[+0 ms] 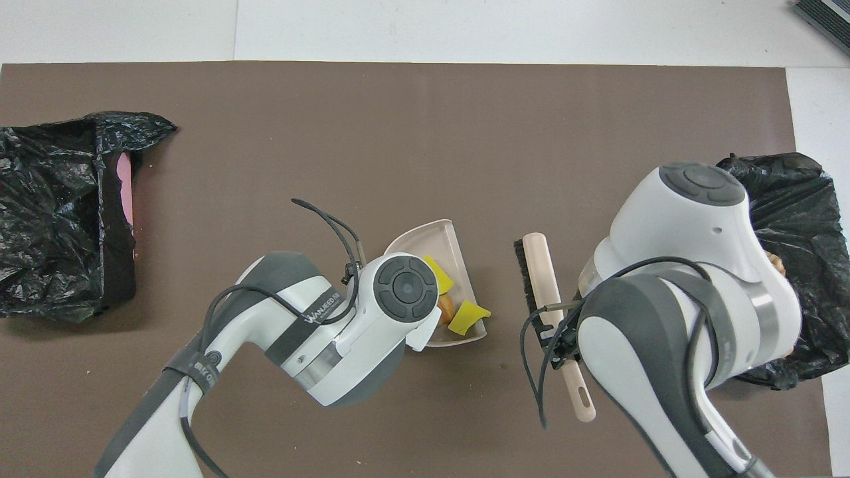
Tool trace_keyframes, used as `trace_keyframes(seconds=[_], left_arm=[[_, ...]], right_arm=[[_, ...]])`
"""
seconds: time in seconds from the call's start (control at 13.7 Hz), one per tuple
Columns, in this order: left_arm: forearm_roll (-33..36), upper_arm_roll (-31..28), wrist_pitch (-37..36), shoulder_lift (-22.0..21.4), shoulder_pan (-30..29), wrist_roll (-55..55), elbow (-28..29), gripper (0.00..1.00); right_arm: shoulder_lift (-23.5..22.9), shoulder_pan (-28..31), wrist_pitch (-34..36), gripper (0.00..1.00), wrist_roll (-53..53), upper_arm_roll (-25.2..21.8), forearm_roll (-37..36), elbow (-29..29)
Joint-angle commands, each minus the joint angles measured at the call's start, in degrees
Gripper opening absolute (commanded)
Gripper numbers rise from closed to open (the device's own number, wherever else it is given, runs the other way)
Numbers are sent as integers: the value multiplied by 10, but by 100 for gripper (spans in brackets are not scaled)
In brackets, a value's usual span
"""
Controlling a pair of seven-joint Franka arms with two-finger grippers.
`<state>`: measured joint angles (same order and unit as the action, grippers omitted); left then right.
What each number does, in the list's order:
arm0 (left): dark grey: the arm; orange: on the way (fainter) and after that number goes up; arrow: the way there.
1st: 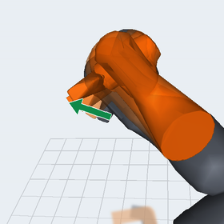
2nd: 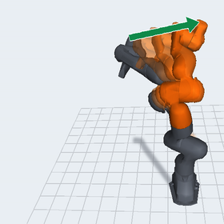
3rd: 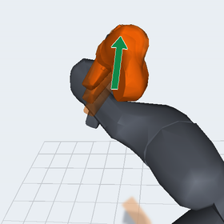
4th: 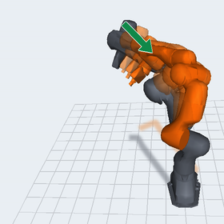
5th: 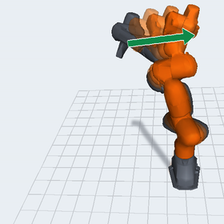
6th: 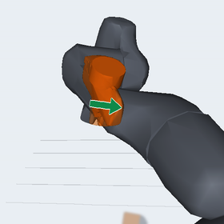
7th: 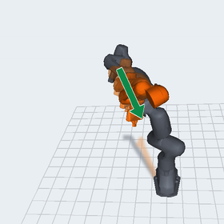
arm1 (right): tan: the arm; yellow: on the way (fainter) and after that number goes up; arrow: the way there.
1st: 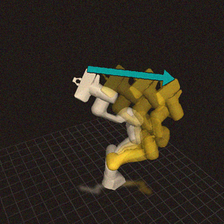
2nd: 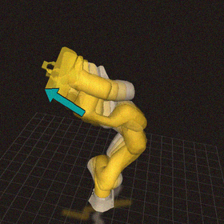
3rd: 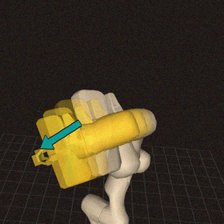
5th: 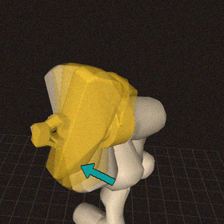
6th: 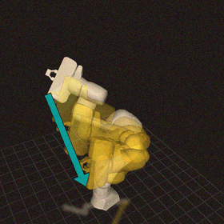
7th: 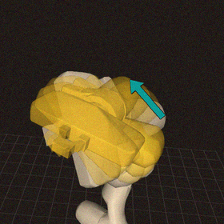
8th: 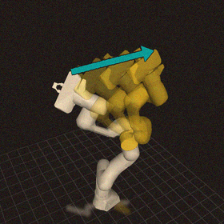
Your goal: Sweep and dump trash in bin
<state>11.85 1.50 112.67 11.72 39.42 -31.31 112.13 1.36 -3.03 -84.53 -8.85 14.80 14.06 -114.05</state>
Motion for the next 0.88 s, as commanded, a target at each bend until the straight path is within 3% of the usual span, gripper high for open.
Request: trace_keyframes(seconds=[0.0,0.22,0.44,0.81], left_arm=[[5,-7,-5,-37,-38,-36,7,0],[6,-7,-8,-55,-68,-45,8,0],[6,-7,-23,-84,-120,-104,8,0],[5,-7,-53,-146,-255,-211,8,0]], right_arm=[[85,-14,-34,0,-27,5,-10,-120],[116,-64,-67,0,-86,6,-7,-155],[91,-157,-144,0,-233,6,16,-154],[82,-205,-170,0,-239,7,53,-169]])
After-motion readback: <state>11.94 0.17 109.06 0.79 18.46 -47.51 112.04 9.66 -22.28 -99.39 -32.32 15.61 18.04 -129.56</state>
